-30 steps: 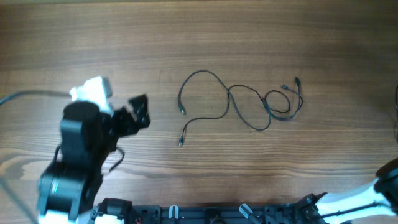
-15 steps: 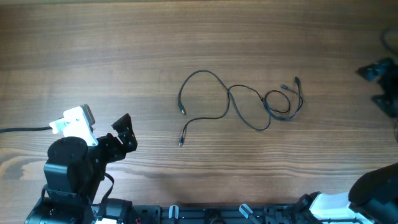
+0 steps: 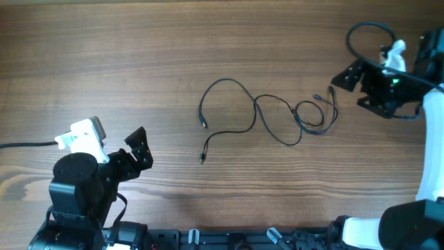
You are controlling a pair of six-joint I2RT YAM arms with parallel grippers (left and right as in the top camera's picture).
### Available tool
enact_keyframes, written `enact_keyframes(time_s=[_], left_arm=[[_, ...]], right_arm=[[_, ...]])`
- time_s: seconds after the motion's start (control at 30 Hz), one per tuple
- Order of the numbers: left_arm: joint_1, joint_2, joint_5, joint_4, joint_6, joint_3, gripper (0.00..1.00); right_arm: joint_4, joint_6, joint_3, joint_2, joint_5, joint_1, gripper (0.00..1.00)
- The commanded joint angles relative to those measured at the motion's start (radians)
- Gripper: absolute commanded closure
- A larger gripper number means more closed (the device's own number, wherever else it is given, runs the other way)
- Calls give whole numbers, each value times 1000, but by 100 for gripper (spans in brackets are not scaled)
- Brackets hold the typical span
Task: Untangle cables
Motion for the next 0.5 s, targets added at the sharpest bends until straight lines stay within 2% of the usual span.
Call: enact_keyframes(time_s=[0.0,0.1,0.33,0.43,0.47], left_arm=[[3,-2,-17,0,12,-2,0],[3,-2,-17,0,12,-3,0],[3,-2,-17,0,12,-3,0],[3,-2,-16,0,12,-2,0],[3,-2,-16,0,13,-3,0]], right_arm=[[21,-25,-63,-65,-13,67,1],[96,-19,-189,-124,-13,96,0],[278,171,-470,-225,-22,98,0],[402,197,-572,-229,-158,111,0],[494,230,-628,-229,-262,125,0]])
